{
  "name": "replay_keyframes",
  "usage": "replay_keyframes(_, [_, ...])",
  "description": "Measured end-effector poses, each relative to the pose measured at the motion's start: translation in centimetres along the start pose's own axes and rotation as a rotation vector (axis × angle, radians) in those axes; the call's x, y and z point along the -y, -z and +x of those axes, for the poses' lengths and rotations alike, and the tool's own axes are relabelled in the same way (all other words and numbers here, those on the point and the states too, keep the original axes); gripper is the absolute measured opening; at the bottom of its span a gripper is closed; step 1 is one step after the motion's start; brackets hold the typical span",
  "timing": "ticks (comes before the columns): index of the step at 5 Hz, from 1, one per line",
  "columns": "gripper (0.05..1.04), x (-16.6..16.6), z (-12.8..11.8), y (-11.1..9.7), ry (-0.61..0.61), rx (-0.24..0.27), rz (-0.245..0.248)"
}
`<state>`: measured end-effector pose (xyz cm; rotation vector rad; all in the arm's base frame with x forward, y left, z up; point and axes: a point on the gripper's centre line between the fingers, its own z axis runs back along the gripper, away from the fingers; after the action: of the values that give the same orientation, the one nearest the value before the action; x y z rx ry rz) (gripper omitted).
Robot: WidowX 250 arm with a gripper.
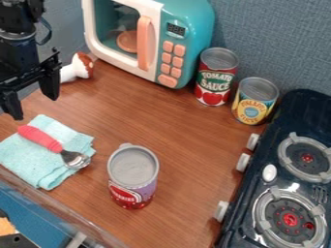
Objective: Move the white object to middle of the table
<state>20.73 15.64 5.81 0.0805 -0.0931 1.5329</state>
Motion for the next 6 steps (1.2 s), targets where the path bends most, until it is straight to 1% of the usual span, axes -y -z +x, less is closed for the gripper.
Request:
replay_keyframes(1, [1.001, -0.2, -0.3, 0.7, 0.006, -0.023, 0.024])
replay_keyframes(2, [1.0, 0.4, 2.5, 1.2, 0.077, -0.055, 0.026])
replay_keyframes(3, [1.001, 1.7, 4.8, 1.7, 0.221, -0.077, -0.025])
replay_keyframes(4, [1.0, 3.8, 7.6, 2.1, 0.448, -0.051, -0.013])
replay_keyframes(5, [1.0, 5.9, 9.7, 2.7, 0.643, -0.027, -0.028])
replay_keyframes(6, [1.0, 7.8, 10.6, 3.0, 0.766, 0.054, -0.055])
